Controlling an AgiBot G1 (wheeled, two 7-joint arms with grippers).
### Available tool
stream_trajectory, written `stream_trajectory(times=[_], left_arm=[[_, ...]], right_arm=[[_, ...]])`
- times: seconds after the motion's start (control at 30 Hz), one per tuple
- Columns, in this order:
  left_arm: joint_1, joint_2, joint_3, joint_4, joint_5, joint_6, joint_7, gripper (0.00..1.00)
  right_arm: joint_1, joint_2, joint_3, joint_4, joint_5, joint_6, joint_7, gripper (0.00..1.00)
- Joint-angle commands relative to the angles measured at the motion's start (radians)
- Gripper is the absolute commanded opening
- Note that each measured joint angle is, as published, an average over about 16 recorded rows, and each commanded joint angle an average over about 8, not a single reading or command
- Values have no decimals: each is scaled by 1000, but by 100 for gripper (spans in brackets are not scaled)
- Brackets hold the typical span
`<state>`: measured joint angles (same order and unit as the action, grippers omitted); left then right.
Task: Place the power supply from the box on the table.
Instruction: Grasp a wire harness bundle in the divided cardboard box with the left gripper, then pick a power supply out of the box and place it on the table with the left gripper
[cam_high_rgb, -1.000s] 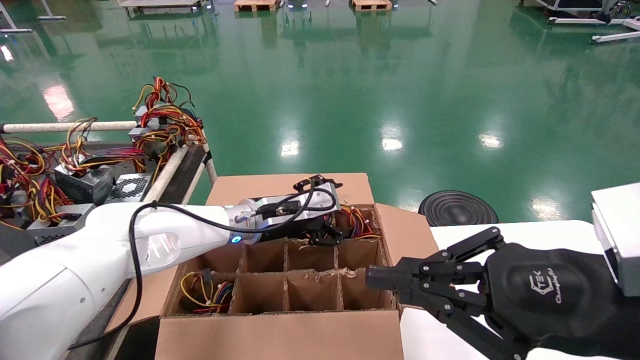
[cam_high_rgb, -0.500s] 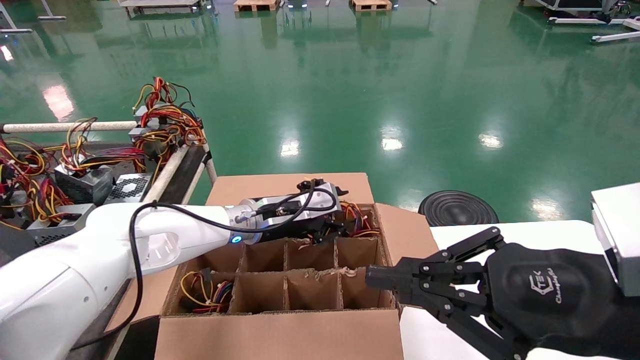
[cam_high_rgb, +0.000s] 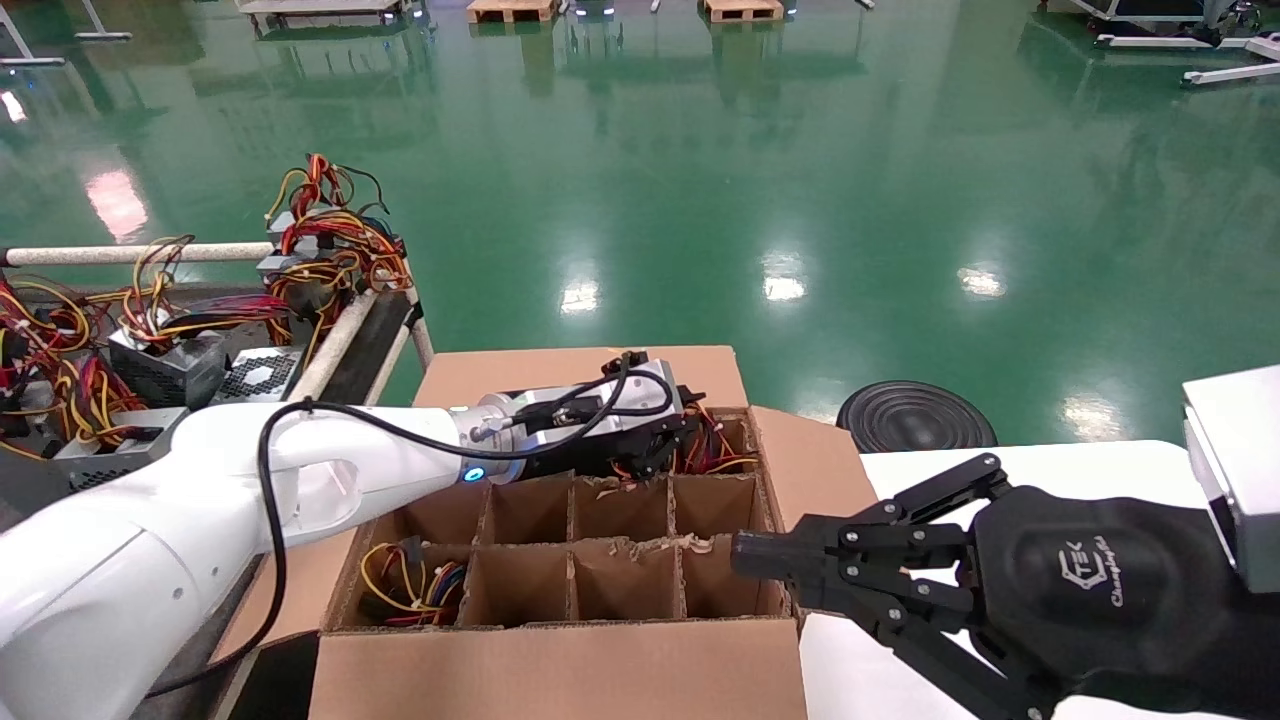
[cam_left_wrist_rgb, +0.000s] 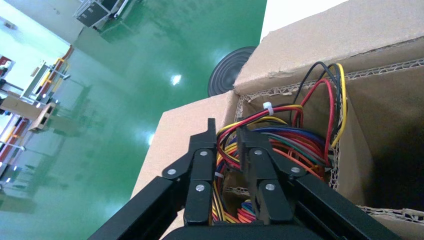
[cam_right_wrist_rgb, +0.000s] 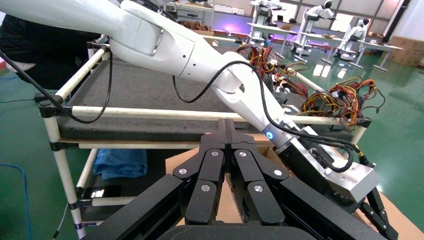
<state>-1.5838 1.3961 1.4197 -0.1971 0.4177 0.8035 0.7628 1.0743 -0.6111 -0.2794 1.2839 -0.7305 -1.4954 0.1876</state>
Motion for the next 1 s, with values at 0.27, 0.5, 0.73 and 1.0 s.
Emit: stream_trajectory(times=[0.27,0.5,0.73,1.0], left_arm=[[0,8,-1,22,-8,12,9,0],[-3,12,-4,36,-15,20,10,0],[-26,13,-26,46,-35,30,14,0],[-67,-2,-56,41,-59,52,32,0]], right_arm=[[0,0,0,0,0,0,0,0],[0,0,0,0,0,0,0,0],[0,0,0,0,0,0,0,0],[0,0,0,0,0,0,0,0]])
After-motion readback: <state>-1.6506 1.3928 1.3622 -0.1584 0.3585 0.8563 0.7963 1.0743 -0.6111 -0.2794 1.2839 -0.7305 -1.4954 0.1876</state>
